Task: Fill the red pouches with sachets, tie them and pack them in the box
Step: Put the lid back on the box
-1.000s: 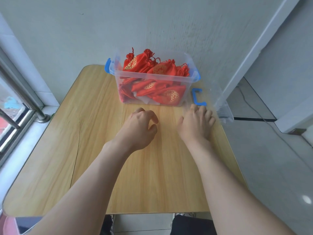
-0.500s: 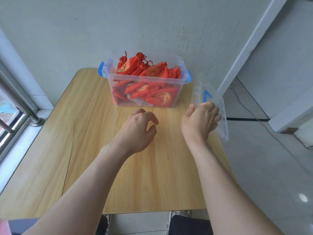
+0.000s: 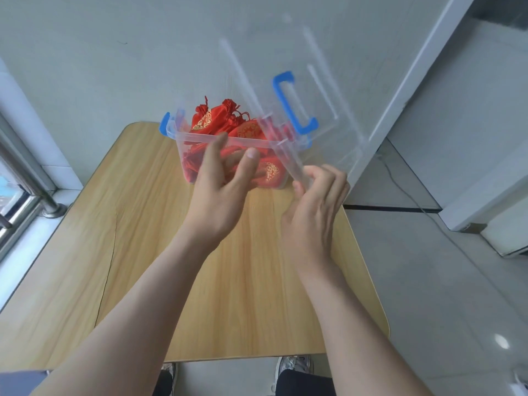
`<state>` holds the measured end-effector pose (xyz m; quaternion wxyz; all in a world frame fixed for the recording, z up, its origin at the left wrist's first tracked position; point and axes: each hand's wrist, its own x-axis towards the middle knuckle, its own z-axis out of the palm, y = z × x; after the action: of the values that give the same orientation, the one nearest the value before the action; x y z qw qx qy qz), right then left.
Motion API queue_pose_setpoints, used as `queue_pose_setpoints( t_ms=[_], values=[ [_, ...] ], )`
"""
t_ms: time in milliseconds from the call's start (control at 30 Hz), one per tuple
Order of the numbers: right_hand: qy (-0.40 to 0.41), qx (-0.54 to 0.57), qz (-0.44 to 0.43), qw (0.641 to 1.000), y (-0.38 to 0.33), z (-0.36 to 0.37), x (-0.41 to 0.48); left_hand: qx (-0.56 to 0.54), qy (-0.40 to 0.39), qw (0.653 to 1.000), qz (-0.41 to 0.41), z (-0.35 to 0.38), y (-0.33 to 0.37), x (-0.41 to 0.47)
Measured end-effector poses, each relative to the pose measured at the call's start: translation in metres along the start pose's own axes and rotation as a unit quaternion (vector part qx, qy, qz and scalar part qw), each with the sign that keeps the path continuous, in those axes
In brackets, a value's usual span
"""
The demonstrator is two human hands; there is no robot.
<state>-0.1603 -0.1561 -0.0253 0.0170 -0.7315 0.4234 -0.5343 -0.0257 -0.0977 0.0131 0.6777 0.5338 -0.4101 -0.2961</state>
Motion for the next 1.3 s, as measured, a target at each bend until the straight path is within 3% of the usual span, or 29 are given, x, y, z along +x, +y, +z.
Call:
queue_pose_setpoints(
  t_ms=[133, 233, 333, 600, 833, 1300],
  values=[
    [-0.051, 0.022, -0.033, 0.998, 0.0, 0.005, -0.002, -0.096, 0.11, 0.989, 0.023, -0.011, 0.019, 0.006],
    [-0.057, 0.03, -0.037, 0.997, 0.002, 0.009, 0.002, -0.115, 0.203, 0.972, -0.017, -0.022, 0.022, 0.014],
    [-0.048, 0.052, -0.027, 0.997, 0.001, 0.012, 0.008, -0.161, 0.242, 0.954, -0.072, -0.033, 0.019, 0.022],
    [0.0, 0.054, 0.026, 0.998, 0.0, 0.029, 0.038, -0.128, 0.24, 0.957, -0.097, -0.028, 0.008, 0.056],
    [0.034, 0.047, 0.073, 0.996, 0.013, 0.057, 0.065, 0.061, 0.258, 0.961, -0.078, -0.044, -0.015, 0.084],
    [-0.019, 0.093, 0.175, 0.98, 0.004, 0.075, 0.063, 0.182, 0.288, 0.938, -0.065, -0.073, -0.022, 0.09]
  ],
)
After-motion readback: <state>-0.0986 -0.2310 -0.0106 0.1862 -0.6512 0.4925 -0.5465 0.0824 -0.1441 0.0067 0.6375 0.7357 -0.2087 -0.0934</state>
